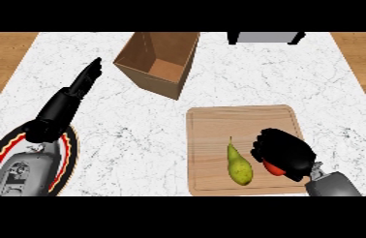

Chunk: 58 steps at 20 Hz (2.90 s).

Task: Pick the tomato from the cutting board and place it in the cardboard box

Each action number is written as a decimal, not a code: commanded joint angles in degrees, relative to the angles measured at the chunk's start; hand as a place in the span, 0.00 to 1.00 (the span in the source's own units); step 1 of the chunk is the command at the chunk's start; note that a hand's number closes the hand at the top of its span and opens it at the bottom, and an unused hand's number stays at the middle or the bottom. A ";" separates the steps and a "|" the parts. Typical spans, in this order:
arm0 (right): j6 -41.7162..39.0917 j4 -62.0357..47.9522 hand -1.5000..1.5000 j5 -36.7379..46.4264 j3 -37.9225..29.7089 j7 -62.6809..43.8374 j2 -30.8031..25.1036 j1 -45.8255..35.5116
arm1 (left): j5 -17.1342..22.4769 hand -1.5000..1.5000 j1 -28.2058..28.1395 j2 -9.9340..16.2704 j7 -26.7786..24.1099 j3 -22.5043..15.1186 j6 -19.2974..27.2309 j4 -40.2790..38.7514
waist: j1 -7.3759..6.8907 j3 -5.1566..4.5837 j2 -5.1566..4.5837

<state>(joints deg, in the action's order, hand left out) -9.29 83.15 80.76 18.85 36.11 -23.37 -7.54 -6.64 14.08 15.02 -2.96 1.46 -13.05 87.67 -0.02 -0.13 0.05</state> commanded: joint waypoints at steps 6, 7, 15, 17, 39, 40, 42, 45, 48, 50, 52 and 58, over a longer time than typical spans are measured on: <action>8.72 2.87 1.00 -0.29 0.60 3.63 4.24 1.35 | 0.73 0.50 -2.58 -0.09 -1.31 1.17 -1.96 0.78 | 0.07 0.13 -0.01; 10.98 4.26 1.00 -4.20 -2.76 7.88 1.04 2.71 | -1.15 0.50 -1.16 -1.63 -1.80 0.06 0.03 -0.84 | 0.41 0.13 -0.03; -2.55 2.16 1.00 -7.01 17.48 -22.99 23.09 -10.91 | -1.03 0.50 1.09 -2.48 -0.77 -3.36 -2.12 0.46 | -7.06 0.15 -0.94; -1.07 1.23 1.00 -9.30 19.80 -27.74 23.19 -15.26 | -0.64 0.50 3.04 -2.57 -0.11 -3.59 -2.67 0.61 | -7.88 0.19 -1.00; 23.78 -17.77 1.00 -36.28 11.63 -79.33 23.37 -58.52 | -1.35 0.50 2.60 -3.01 -1.19 -3.33 -2.27 -1.62 | -6.85 -0.05 -0.89; 25.33 -21.79 1.00 -36.94 12.47 -79.04 23.37 -59.74 | -2.51 0.50 4.19 -3.44 0.09 -4.30 -1.71 -1.29 | -6.71 -0.03 -1.08; 26.32 -27.25 1.00 -38.40 11.67 -76.98 23.37 -64.03 | -1.46 0.50 6.56 -2.38 -0.18 -1.52 -1.68 -4.16 | -5.06 -0.03 -1.16; 22.45 -36.73 1.00 -39.92 11.55 -74.18 23.37 -67.68 | -2.31 0.50 4.41 -3.63 -1.60 -2.65 -0.59 -3.00 | -5.30 -0.06 -1.33; 17.09 -42.57 1.00 -44.72 9.01 -70.52 23.37 -69.72 | -3.03 0.50 3.11 -3.62 -1.10 -3.63 -0.70 -1.23 | -4.76 -0.01 -1.15; 12.07 -46.63 1.00 -46.84 7.06 -68.57 23.37 -69.40 | -1.58 0.50 2.59 -2.02 -0.94 -1.81 -1.66 0.15 | -4.90 0.01 -1.19; 10.16 -50.24 1.00 -48.68 7.09 -66.08 23.37 -70.39 | -1.86 0.50 3.13 -2.11 -0.73 -1.96 -1.77 -0.81 | -4.67 0.00 -1.31; 3.85 -62.23 1.00 -47.63 5.73 -57.43 22.66 -72.18 | -2.91 0.50 0.52 -3.15 -2.60 -3.05 -0.97 -0.15 | -4.09 0.01 -1.51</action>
<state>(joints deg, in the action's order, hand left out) -1.85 27.93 32.88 24.75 -25.76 -0.34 -79.10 -9.01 16.08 12.23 -3.95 -1.00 -14.19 87.24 -4.43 -0.12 -1.33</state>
